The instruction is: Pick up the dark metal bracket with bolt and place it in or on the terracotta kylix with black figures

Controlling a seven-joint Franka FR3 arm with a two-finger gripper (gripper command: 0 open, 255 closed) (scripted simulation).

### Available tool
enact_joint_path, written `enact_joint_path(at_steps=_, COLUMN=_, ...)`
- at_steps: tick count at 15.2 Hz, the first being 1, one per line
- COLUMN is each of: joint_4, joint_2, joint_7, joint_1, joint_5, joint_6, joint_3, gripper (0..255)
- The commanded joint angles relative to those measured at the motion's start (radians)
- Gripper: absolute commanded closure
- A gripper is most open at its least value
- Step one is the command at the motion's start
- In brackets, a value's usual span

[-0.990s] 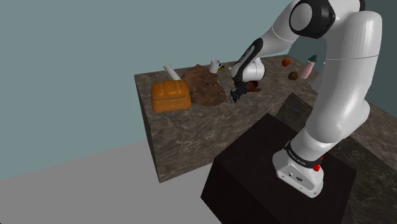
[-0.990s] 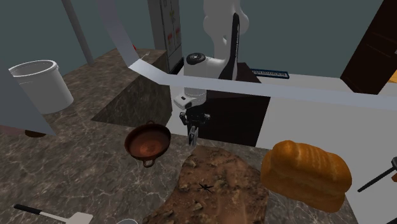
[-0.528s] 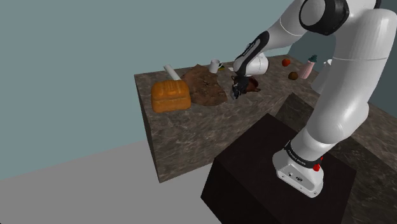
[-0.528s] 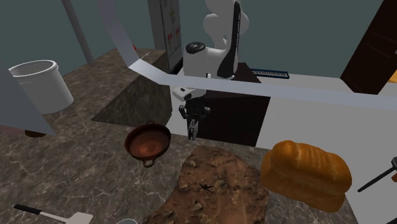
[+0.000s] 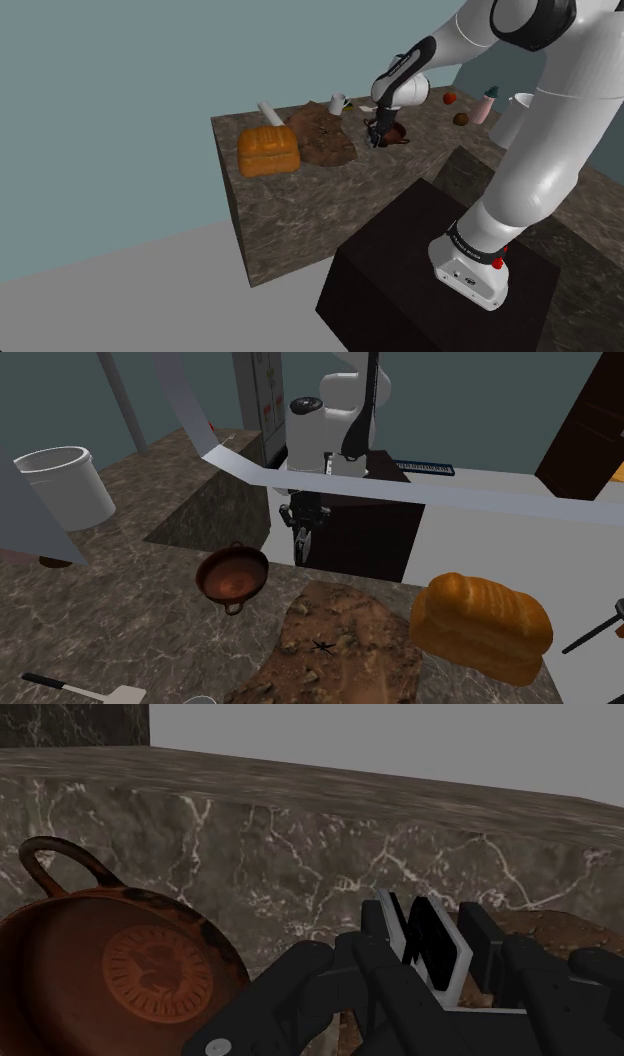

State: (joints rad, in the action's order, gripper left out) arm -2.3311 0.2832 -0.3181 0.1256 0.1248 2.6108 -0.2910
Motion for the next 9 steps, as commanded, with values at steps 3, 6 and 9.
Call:
enact_joint_path(at_steps=3, joint_4=-0.002, joint_2=-0.051, joint_7=0.023, joint_1=-0.012, joint_5=-0.029, joint_6=-0.046, joint_3=-0.014, gripper=255)
enact_joint_path(at_steps=6, joint_4=0.000, joint_2=-0.087, joint_7=0.037, joint_1=-0.018, joint_5=-0.050, joint_6=-0.083, joint_3=-0.023, gripper=255)
enact_joint_path(at_steps=9, joint_4=0.005, joint_2=-0.122, joint_7=0.050, joint_1=-0.023, joint_5=-0.070, joint_6=-0.121, joint_3=-0.029, gripper=255)
